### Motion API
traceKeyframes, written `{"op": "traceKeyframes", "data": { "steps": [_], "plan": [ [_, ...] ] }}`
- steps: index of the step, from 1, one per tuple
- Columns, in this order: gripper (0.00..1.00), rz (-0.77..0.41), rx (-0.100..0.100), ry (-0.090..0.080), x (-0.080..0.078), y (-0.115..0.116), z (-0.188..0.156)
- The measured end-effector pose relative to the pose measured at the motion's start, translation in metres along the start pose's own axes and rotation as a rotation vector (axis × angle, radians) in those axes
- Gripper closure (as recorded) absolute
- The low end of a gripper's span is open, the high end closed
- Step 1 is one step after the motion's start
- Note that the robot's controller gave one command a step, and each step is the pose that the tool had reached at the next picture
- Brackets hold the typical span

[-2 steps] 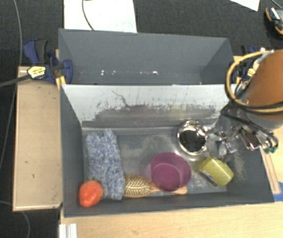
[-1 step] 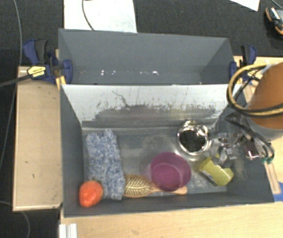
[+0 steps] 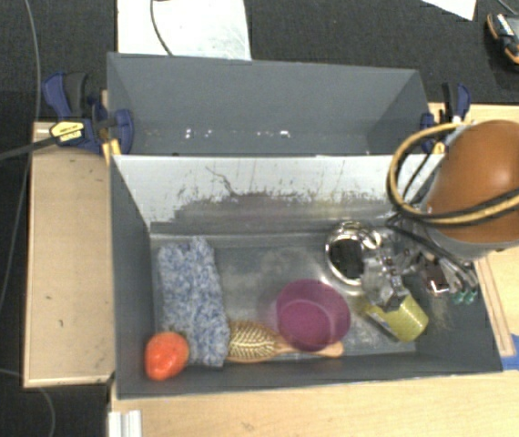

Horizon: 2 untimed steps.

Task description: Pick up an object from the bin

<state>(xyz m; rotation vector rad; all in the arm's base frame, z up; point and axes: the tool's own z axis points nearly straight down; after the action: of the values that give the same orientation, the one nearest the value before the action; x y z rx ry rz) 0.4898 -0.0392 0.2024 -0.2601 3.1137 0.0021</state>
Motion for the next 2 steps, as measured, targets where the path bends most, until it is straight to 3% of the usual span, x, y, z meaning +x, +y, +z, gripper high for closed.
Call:
{"op": "traceKeyframes", "data": {
  "steps": [1, 2],
  "plan": [
    [0.0, 0.009, 0.004, -0.003, -0.0525, -0.0605, 0.0247],
    [0.0, 0.008, 0.004, -0.002, -0.0525, -0.0605, 0.0248]
  ]
}}
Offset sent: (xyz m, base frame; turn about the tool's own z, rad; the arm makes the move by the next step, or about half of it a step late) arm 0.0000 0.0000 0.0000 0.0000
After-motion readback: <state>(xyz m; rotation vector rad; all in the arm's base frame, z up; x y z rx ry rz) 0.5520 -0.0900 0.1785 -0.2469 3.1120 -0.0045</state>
